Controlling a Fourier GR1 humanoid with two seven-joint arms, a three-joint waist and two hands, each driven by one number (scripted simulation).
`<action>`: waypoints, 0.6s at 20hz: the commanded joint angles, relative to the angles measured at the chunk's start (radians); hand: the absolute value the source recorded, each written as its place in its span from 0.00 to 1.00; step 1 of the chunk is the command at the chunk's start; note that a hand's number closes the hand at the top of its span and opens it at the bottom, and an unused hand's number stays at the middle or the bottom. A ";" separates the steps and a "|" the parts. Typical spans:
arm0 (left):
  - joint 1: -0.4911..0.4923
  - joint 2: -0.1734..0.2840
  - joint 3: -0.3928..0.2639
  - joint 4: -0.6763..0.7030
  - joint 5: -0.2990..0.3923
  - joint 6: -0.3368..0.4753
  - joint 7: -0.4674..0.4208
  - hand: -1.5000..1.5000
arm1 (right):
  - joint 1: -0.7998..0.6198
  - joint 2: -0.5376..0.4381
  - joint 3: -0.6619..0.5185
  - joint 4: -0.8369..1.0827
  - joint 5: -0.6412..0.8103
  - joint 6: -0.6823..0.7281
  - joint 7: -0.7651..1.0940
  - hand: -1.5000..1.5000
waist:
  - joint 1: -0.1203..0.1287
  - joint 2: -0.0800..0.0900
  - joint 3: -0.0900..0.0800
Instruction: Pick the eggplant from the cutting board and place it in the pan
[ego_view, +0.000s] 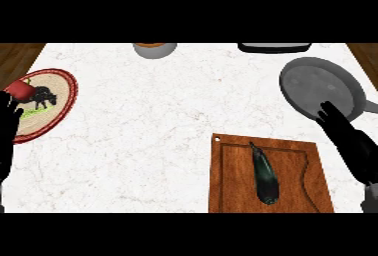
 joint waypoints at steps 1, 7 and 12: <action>-0.021 -0.022 -0.037 -0.065 -0.001 -0.029 0.028 0.50 | -0.058 0.041 0.077 -0.035 0.085 -0.012 -0.026 1.00 | 0.010 0.034 -0.013; -0.046 -0.150 -0.232 -0.067 0.076 -0.178 0.061 0.50 | -0.339 -0.221 0.274 -0.141 0.429 0.143 -0.028 1.00 | 0.060 0.017 -0.057; -0.081 -0.265 -0.335 -0.027 0.095 -0.228 0.082 0.50 | -0.409 0.047 0.321 0.037 0.545 -0.073 -0.201 0.00 | 0.026 0.045 -0.013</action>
